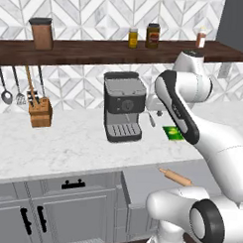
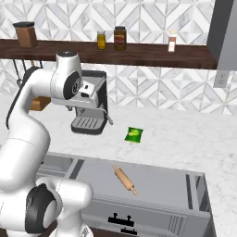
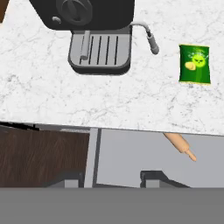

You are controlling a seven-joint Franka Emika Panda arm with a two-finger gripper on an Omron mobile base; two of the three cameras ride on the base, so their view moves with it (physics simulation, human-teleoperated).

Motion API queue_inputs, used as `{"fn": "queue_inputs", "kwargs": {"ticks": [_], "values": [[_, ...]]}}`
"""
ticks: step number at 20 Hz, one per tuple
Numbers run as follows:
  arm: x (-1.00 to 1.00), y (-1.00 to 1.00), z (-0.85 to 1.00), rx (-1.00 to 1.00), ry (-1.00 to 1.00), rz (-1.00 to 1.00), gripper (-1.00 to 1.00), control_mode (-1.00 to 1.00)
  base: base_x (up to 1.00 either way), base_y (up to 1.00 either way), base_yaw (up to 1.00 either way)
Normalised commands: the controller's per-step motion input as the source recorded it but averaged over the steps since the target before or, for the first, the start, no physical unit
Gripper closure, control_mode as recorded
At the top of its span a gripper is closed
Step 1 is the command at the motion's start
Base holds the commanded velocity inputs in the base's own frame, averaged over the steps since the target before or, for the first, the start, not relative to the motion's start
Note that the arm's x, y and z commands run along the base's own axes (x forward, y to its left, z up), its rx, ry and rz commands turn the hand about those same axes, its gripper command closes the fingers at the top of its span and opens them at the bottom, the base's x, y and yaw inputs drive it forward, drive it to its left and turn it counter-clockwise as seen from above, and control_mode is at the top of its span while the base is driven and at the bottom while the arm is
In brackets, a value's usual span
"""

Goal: Pick the rolling pin from the drawer and place it on the counter.

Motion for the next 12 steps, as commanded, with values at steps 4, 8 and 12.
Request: {"fn": "queue_inputs", "kwargs": {"ticks": [4, 8, 12], "values": [[0.00, 0.00, 0.00, 0.00, 0.00, 0.00, -1.00, 1.00, 0.00, 0.00, 0.00], [0.00, 0.00, 0.00, 0.00, 0.00, 0.00, -1.00, 1.00, -0.37, 0.00, 0.00], [0.00, 0.00, 0.00, 0.00, 0.00, 0.00, -1.00, 1.00, -0.66, -0.02, -0.01]]}}
